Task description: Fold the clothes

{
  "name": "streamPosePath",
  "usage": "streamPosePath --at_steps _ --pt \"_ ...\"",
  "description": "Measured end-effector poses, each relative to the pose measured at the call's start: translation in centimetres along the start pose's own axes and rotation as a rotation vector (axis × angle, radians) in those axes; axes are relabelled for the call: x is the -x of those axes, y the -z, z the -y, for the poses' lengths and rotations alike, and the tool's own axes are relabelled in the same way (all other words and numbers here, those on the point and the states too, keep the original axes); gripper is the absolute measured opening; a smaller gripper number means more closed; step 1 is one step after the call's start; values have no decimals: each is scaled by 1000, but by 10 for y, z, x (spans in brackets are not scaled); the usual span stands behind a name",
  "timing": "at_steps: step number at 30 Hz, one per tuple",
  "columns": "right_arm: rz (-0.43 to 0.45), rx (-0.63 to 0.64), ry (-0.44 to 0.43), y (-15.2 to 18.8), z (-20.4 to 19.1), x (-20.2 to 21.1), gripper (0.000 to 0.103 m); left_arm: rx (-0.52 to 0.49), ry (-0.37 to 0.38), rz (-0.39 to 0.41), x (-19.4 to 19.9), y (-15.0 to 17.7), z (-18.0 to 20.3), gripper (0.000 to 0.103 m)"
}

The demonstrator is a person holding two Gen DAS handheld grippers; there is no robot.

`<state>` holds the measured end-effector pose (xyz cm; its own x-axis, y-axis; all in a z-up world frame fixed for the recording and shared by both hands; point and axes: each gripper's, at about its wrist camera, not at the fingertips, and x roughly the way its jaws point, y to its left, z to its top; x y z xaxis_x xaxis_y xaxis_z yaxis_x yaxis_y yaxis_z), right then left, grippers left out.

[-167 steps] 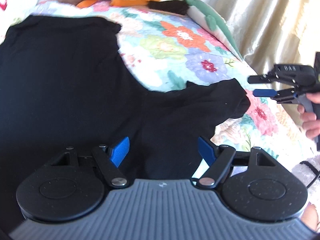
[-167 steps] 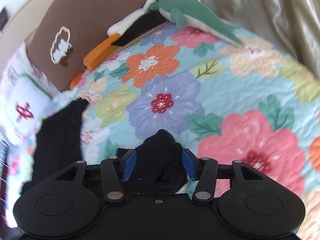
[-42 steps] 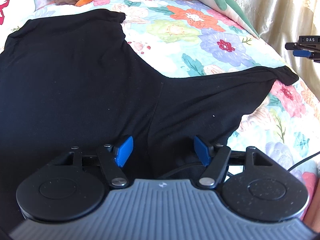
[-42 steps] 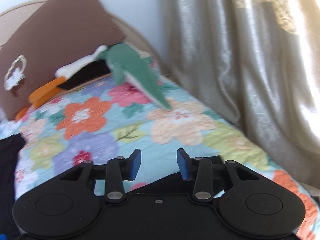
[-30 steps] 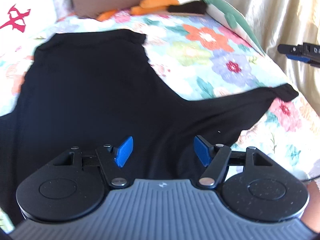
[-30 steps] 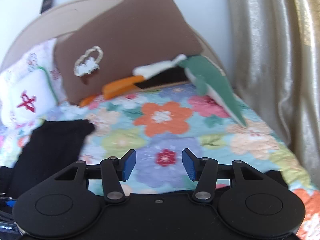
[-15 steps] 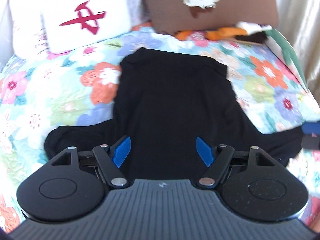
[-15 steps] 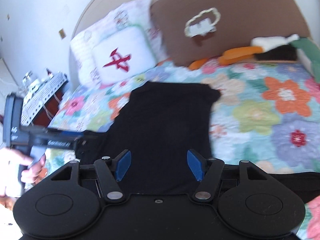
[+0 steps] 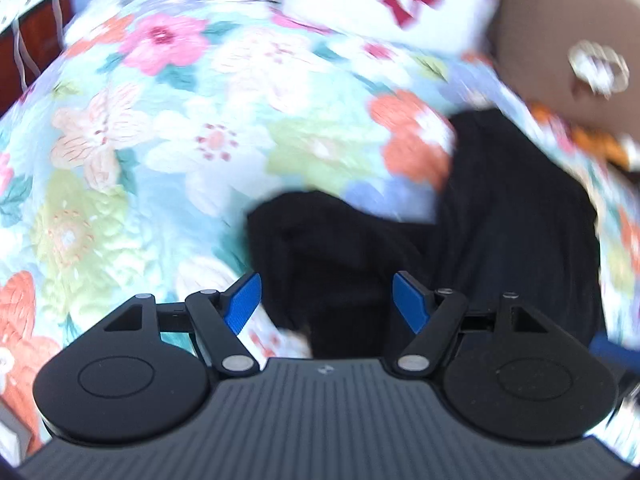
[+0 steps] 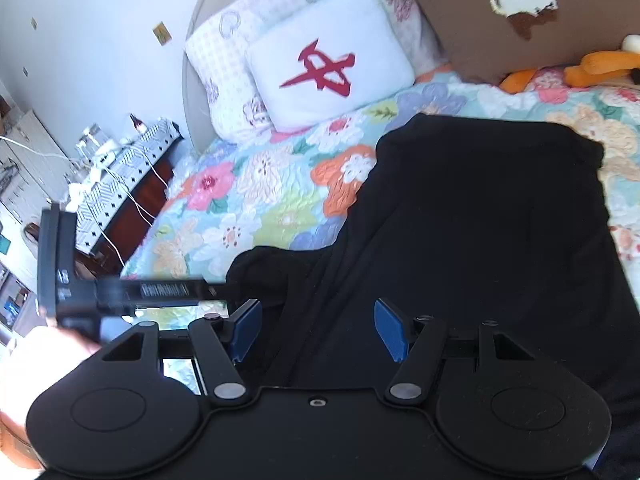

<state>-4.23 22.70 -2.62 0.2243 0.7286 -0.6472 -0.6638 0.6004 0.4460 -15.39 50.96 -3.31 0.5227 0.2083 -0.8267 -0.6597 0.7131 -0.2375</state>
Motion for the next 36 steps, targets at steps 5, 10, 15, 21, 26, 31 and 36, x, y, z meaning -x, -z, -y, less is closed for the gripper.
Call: streamPosePath --at_steps 5,10,15,21,26,31,36 --pt "-38 -3 47 -6 -25 -38 67 6 14 -89 -37 -22 -13 72" --pt "-44 15 50 -6 -51 -64 67 23 -56 -90 -46 -12 -34 73" --pt "-56 40 64 7 -67 -96 67 49 -79 -96 -50 -3 -49 76" --pt "-59 -2 97 23 -76 -113 67 54 -105 -106 -73 -4 -43 88" --pt "-85 -78 112 38 -70 -114 67 -64 -201 -27 -65 -8 -31 30" --pt "-82 -55 143 37 -71 -111 67 26 -129 5 -54 -10 -50 15" --pt "-76 -41 123 38 -77 -110 67 -12 -133 54 -44 -11 -45 5"
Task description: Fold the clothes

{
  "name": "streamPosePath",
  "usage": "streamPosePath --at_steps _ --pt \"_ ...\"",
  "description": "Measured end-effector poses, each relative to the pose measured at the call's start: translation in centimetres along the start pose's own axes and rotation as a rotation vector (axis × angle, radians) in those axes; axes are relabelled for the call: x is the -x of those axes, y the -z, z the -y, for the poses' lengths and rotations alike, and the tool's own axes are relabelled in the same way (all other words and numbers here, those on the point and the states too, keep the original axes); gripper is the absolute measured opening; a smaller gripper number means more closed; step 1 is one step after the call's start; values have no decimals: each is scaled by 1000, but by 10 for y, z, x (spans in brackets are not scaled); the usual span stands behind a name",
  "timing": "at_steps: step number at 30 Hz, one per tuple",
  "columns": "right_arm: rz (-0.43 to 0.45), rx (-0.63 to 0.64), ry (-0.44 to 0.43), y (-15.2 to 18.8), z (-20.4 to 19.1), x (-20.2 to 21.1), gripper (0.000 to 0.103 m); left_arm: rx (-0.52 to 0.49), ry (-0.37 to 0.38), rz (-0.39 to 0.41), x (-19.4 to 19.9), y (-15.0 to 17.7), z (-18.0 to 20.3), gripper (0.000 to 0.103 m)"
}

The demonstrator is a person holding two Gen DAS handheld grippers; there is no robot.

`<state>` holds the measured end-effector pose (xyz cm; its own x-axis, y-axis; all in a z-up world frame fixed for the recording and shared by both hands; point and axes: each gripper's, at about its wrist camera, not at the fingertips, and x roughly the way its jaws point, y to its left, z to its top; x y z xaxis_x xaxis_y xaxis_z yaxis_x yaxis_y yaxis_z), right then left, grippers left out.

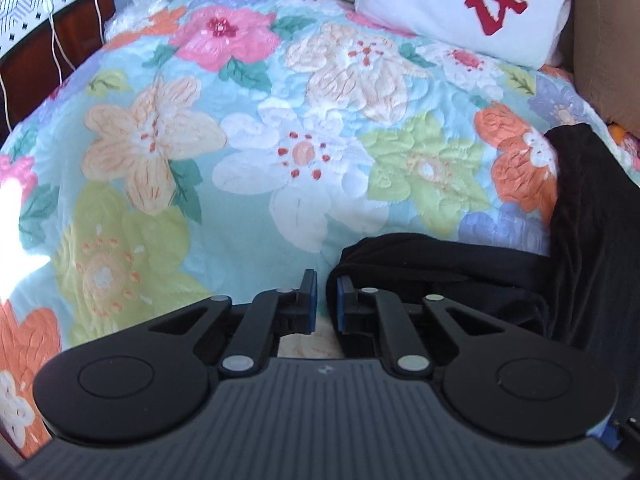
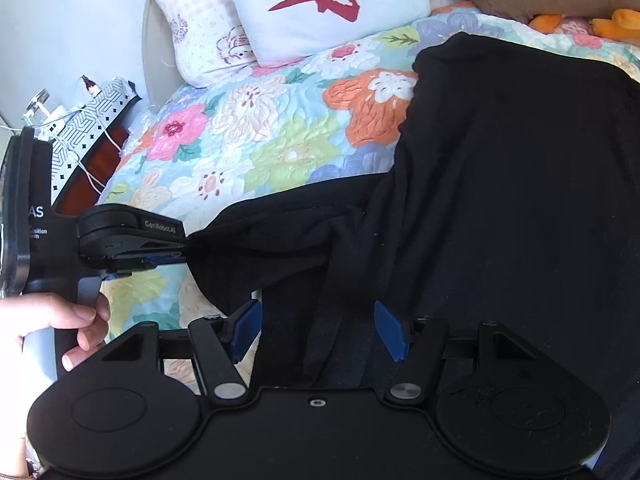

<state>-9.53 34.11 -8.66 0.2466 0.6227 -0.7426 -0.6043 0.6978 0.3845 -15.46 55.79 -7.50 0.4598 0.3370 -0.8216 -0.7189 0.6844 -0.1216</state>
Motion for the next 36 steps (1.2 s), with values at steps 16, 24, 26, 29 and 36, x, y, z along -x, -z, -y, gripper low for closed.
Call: streamPosePath --at_steps 16,24,26,29,36 --pt "-35 13 -4 10 -7 -5 67 -48 287 51 16 2 25 3" --pt "-38 -10 13 13 -1 -1 67 -39 237 23 14 6 18 6" --pt "-42 -12 17 14 2 0 67 7 230 3 11 7 7 6" --pt "-41 -19 25 14 6 1 67 37 229 -15 11 9 -1 6" --pt "-47 -14 22 14 7 0 67 39 219 -29 11 9 -5 6"
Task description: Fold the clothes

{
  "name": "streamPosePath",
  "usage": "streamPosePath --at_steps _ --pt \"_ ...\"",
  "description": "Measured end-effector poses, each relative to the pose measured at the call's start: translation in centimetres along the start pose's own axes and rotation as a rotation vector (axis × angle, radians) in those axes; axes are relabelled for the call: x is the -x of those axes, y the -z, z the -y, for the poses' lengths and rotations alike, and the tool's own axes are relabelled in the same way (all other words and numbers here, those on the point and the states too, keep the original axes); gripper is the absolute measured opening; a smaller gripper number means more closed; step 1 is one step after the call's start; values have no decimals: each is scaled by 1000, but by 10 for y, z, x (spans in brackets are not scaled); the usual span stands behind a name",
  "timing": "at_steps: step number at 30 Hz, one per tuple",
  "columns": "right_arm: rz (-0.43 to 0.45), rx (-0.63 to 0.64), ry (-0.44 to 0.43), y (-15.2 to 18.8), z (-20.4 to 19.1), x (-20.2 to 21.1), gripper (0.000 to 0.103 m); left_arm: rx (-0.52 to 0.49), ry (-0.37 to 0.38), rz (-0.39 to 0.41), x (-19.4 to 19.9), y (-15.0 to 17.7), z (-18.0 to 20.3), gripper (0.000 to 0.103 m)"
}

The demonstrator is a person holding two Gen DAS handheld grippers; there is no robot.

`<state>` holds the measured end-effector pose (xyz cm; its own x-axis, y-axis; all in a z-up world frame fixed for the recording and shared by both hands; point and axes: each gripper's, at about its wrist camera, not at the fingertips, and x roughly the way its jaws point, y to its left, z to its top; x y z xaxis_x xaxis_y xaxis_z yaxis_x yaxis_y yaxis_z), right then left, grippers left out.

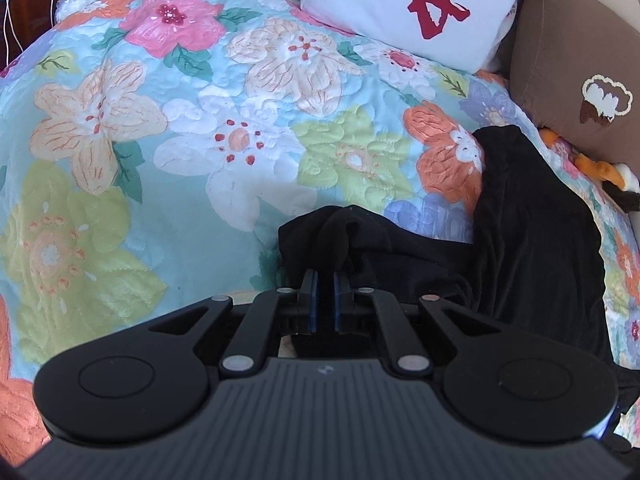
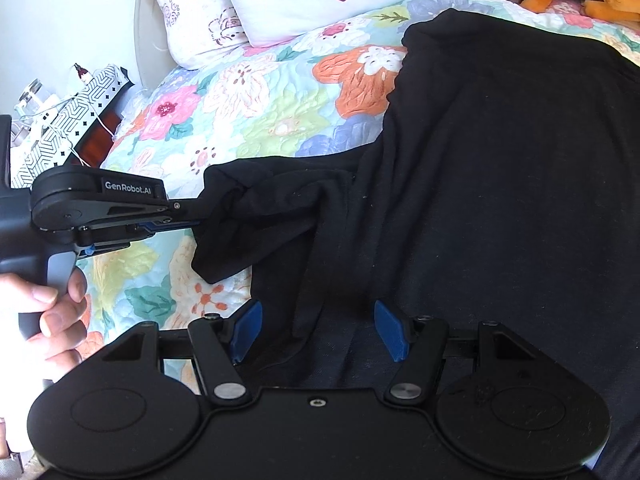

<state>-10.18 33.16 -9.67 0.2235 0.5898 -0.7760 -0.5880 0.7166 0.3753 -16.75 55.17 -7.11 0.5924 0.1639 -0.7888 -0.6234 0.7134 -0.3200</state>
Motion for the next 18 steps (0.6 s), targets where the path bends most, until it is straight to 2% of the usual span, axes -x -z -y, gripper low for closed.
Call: streamPosePath --at_steps 9,14,18 --pt "-19 13 0 4 -3 -6 67 20 -2 3 2 -4 -9 6" --pt "-17 50 -11 -1 -13 -9 67 17 23 -2 0 -6 -8 6" --pt "-35 99 -2 -10 -27 -13 67 52 64 -8 -3 -7 -11 6"
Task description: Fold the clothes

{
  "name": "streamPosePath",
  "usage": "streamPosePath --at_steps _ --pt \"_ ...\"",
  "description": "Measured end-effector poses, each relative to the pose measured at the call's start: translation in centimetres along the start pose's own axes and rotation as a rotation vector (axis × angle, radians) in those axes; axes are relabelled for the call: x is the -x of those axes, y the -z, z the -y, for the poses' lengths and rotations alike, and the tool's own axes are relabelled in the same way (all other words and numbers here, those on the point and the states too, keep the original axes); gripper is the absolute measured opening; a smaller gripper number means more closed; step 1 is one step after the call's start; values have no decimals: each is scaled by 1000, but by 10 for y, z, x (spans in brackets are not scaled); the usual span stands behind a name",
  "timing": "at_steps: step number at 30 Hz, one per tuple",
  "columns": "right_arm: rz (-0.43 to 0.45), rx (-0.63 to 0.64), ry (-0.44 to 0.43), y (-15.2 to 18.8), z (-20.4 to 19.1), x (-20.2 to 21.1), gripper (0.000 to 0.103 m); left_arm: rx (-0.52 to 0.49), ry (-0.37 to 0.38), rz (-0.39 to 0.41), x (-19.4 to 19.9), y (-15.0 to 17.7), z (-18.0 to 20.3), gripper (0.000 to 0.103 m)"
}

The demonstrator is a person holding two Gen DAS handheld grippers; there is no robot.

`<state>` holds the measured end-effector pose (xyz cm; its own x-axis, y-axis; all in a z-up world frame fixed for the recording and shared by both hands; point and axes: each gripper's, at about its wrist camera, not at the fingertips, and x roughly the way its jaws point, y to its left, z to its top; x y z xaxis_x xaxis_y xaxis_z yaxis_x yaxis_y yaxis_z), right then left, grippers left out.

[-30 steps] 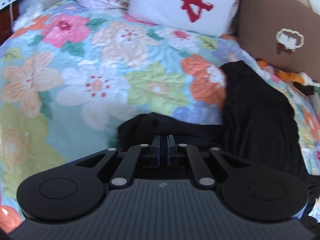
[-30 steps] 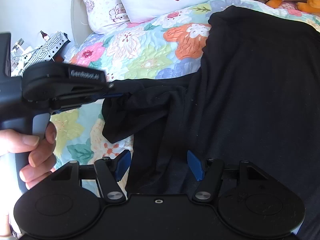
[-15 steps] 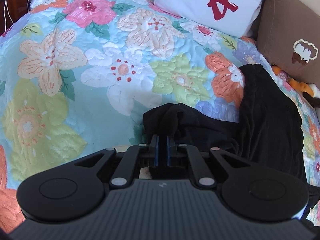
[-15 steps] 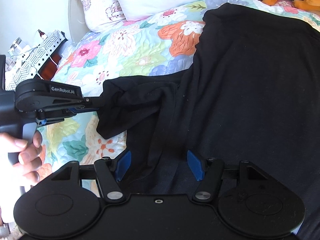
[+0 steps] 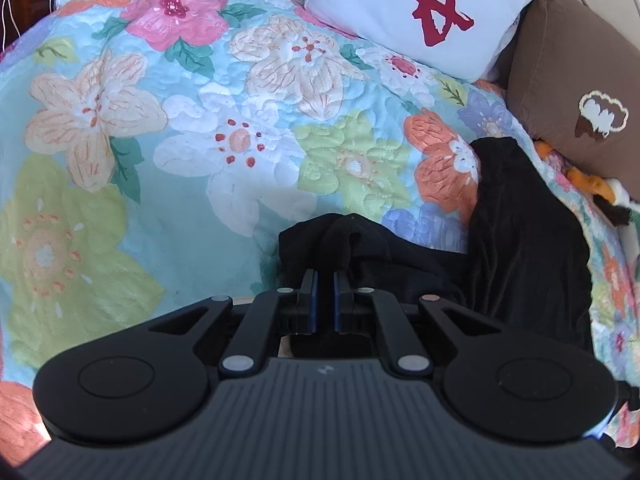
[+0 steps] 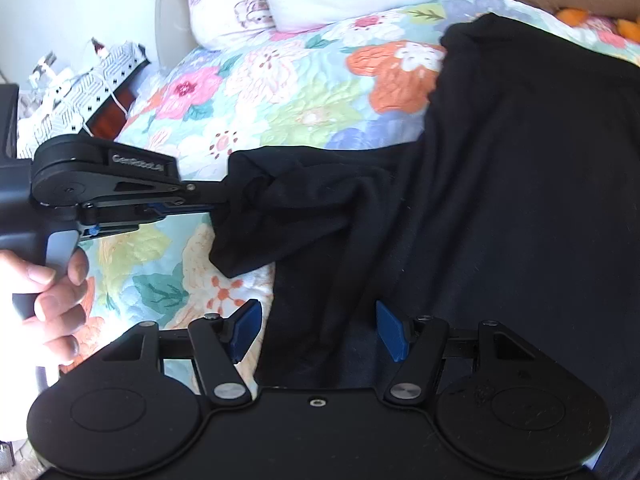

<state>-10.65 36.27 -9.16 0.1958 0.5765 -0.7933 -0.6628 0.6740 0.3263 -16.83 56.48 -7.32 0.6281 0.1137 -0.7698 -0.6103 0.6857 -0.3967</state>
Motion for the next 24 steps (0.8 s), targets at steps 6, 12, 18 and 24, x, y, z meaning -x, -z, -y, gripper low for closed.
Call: streamPosePath --at_steps 6,12,18,24 --pt "19 73 41 -20 -15 1 67 60 46 -6 -5 -4 -10 6" --pt "21 71 53 -21 -19 -1 67 84 23 -13 -5 -4 -17 6" --pt "-8 77 45 -16 -25 -12 68 66 31 -17 -5 -3 -10 6" --pt "-23 78 20 -15 -32 -14 68 97 44 -10 -3 -5 -17 6"
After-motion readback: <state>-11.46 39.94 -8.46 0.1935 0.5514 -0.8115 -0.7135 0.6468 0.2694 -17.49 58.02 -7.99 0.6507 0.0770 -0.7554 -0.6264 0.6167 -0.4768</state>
